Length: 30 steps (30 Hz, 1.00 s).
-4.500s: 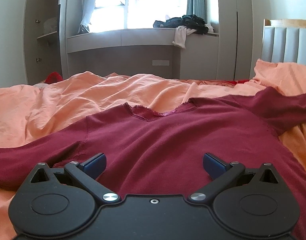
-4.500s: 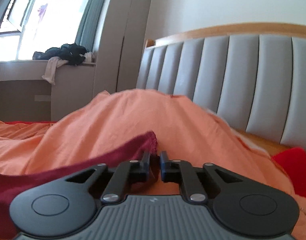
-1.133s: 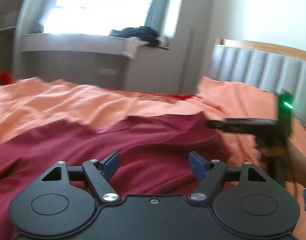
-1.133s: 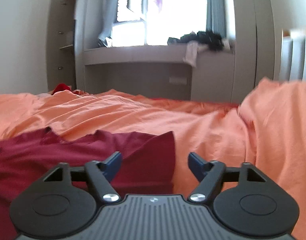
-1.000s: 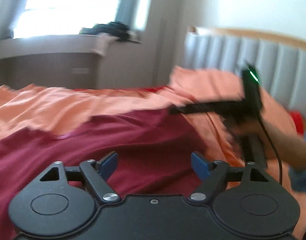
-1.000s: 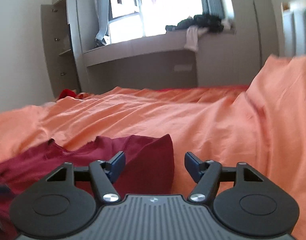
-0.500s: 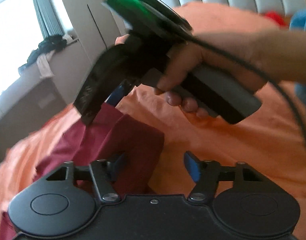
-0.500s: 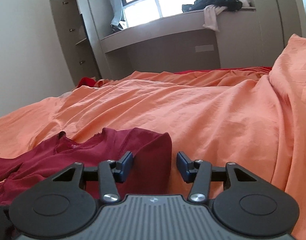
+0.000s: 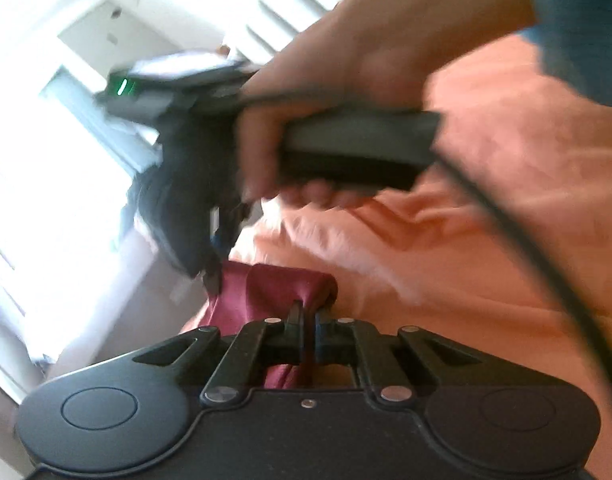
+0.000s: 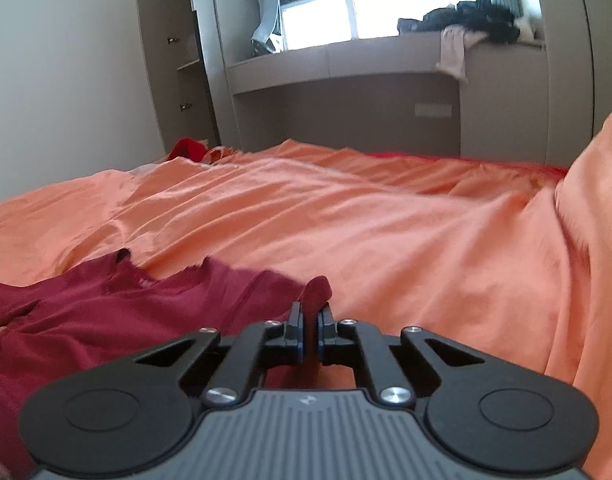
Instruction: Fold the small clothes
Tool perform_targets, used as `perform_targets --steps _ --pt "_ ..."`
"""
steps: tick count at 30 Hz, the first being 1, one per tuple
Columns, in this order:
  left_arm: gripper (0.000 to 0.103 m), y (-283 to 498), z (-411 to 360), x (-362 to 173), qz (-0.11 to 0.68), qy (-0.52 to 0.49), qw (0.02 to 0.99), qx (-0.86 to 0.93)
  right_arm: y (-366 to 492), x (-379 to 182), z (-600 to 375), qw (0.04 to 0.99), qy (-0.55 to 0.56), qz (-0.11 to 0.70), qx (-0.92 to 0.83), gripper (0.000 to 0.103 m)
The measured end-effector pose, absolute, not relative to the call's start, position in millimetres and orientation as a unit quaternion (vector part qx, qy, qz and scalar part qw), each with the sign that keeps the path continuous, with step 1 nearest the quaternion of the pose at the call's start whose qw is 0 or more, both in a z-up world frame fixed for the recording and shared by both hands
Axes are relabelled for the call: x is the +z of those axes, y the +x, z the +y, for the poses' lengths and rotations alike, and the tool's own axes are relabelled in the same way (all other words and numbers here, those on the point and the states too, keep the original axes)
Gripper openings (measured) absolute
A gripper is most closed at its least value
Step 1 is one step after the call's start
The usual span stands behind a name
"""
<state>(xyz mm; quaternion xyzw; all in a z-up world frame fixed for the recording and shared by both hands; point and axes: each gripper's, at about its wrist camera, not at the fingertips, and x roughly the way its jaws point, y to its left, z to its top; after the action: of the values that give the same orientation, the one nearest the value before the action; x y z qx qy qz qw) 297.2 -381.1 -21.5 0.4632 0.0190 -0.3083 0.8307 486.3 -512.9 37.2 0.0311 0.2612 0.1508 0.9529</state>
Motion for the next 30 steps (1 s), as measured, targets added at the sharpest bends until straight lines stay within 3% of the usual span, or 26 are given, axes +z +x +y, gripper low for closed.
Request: perform_targets --steps 8,11,12,13,14,15,16,18,20,25,30 --pt "0.004 307.6 -375.6 -22.0 0.061 0.447 0.827 -0.336 496.6 38.7 -502.7 0.955 0.001 0.264 0.138 0.006" --pt "0.011 313.8 -375.9 -14.4 0.081 0.428 0.833 -0.342 495.5 30.2 -507.2 0.953 0.01 0.273 0.134 0.008" --pt "0.018 314.2 -369.1 -7.4 0.103 0.402 0.839 -0.351 493.0 27.8 -508.6 0.953 0.013 0.273 0.132 0.011" --pt "0.022 318.2 -364.6 -0.8 0.121 0.378 0.844 -0.359 490.0 26.3 -510.1 0.954 0.019 0.271 0.131 0.023" --pt "0.032 321.4 -358.7 6.1 0.137 0.354 0.851 -0.364 485.9 24.7 -512.9 0.954 0.029 0.269 0.128 0.044" --pt "0.043 324.0 -350.7 14.7 0.153 0.326 0.859 -0.364 482.2 23.3 -514.6 0.955 0.037 0.268 0.125 0.054" --pt "0.046 325.4 -342.4 22.4 0.163 0.303 0.865 -0.364 477.6 21.3 -515.8 0.955 0.042 0.267 0.121 0.064" --pt "0.052 325.7 -322.1 38.8 0.178 0.259 0.88 -0.357 467.0 16.3 -515.1 0.955 0.046 0.269 0.116 0.066" --pt "0.061 324.2 -298.8 51.9 0.195 0.225 0.895 -0.332 455.3 11.9 -513.3 0.955 0.052 0.269 0.109 0.076" --pt "0.079 308.2 -219.4 78.0 0.202 0.167 0.928 -0.266 411.0 10.1 -493.1 0.967 0.038 0.233 0.099 0.088" --pt "0.095 311.5 -139.3 84.1 0.231 0.108 0.947 -0.194 373.8 17.0 -456.0 0.968 0.047 0.204 0.138 0.089"
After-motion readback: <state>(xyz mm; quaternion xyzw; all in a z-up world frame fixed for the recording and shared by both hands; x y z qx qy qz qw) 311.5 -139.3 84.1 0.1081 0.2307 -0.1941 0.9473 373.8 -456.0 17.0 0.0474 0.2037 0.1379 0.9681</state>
